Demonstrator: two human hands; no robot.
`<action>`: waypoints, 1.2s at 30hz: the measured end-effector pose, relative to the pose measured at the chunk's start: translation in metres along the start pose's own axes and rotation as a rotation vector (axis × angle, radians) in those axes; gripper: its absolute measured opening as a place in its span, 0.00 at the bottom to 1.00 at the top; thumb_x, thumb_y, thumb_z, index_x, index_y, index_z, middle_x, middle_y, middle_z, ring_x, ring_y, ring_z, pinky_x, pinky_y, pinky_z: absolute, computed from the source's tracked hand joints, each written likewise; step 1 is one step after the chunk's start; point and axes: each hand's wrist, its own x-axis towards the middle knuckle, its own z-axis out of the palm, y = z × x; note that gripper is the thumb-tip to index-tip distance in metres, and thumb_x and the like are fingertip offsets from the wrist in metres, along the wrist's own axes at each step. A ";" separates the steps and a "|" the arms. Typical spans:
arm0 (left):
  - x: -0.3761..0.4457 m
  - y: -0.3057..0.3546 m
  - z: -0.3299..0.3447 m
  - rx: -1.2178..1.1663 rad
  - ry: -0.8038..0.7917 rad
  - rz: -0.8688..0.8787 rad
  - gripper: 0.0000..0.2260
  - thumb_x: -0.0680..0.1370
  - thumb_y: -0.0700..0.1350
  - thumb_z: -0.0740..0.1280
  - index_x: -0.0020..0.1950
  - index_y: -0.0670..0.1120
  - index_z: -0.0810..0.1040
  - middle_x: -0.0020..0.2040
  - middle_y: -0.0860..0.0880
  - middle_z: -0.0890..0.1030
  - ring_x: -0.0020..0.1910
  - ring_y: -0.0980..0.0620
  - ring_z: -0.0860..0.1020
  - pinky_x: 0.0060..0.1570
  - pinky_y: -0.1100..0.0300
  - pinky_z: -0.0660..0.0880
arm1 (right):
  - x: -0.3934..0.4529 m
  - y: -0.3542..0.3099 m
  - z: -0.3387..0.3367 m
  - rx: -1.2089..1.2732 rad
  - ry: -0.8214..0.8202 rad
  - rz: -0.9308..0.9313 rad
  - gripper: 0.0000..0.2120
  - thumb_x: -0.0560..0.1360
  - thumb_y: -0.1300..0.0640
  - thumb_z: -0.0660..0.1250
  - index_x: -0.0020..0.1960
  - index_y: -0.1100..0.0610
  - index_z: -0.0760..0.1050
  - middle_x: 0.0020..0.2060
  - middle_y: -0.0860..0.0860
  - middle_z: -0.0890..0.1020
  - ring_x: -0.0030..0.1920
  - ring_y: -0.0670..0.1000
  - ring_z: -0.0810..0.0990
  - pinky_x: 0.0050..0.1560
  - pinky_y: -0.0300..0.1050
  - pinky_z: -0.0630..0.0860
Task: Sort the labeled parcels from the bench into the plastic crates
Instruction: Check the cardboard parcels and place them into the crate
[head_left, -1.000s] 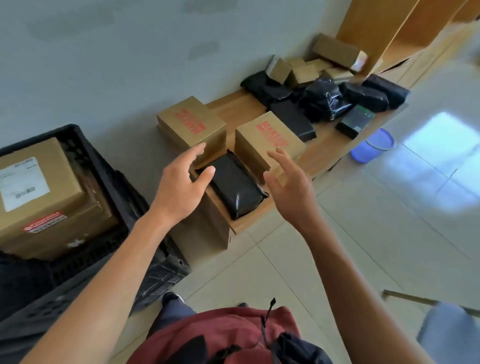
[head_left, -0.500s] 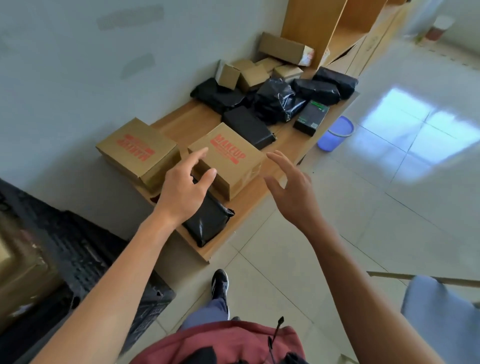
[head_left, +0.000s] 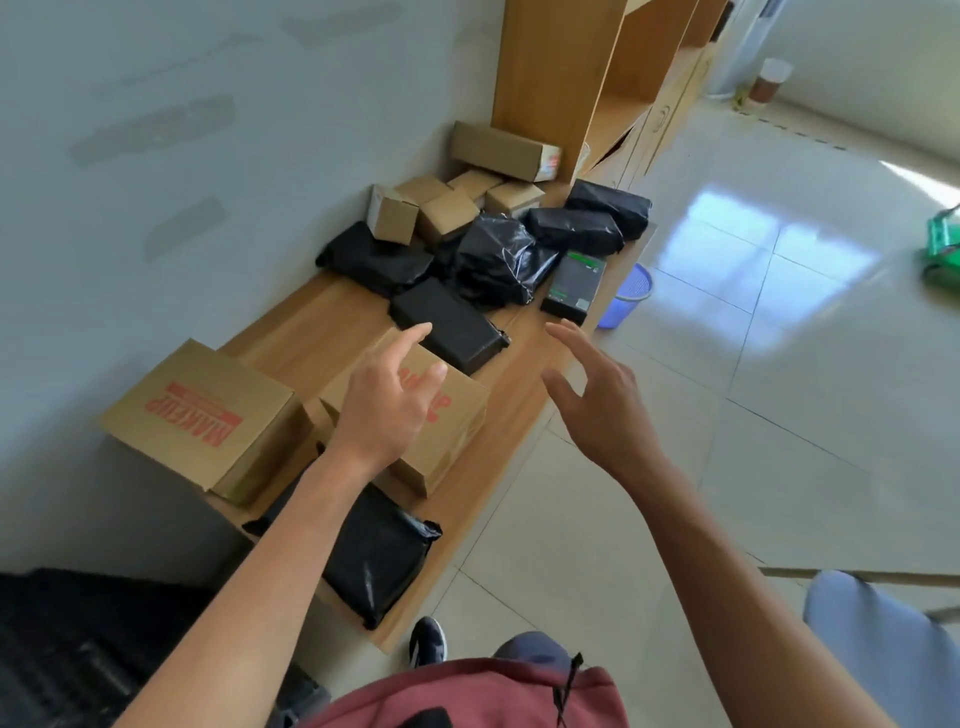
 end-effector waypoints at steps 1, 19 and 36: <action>0.007 0.000 0.003 -0.001 -0.009 0.006 0.22 0.84 0.50 0.66 0.78 0.50 0.70 0.74 0.50 0.75 0.59 0.63 0.80 0.59 0.62 0.79 | 0.005 0.003 -0.002 0.006 0.009 0.010 0.24 0.82 0.59 0.68 0.77 0.50 0.72 0.77 0.48 0.71 0.77 0.48 0.68 0.69 0.33 0.59; 0.146 0.048 0.116 -0.006 0.008 -0.099 0.21 0.84 0.47 0.66 0.78 0.52 0.71 0.75 0.55 0.74 0.74 0.58 0.70 0.71 0.52 0.72 | 0.143 0.126 -0.052 0.129 -0.077 0.079 0.23 0.83 0.59 0.66 0.77 0.51 0.71 0.77 0.49 0.71 0.78 0.49 0.67 0.73 0.35 0.59; 0.263 0.076 0.202 -0.010 0.036 -0.133 0.21 0.84 0.47 0.67 0.78 0.50 0.72 0.74 0.53 0.75 0.74 0.58 0.70 0.70 0.49 0.74 | 0.264 0.210 -0.091 0.129 -0.150 0.070 0.23 0.83 0.59 0.67 0.77 0.52 0.71 0.77 0.49 0.71 0.75 0.50 0.71 0.77 0.47 0.65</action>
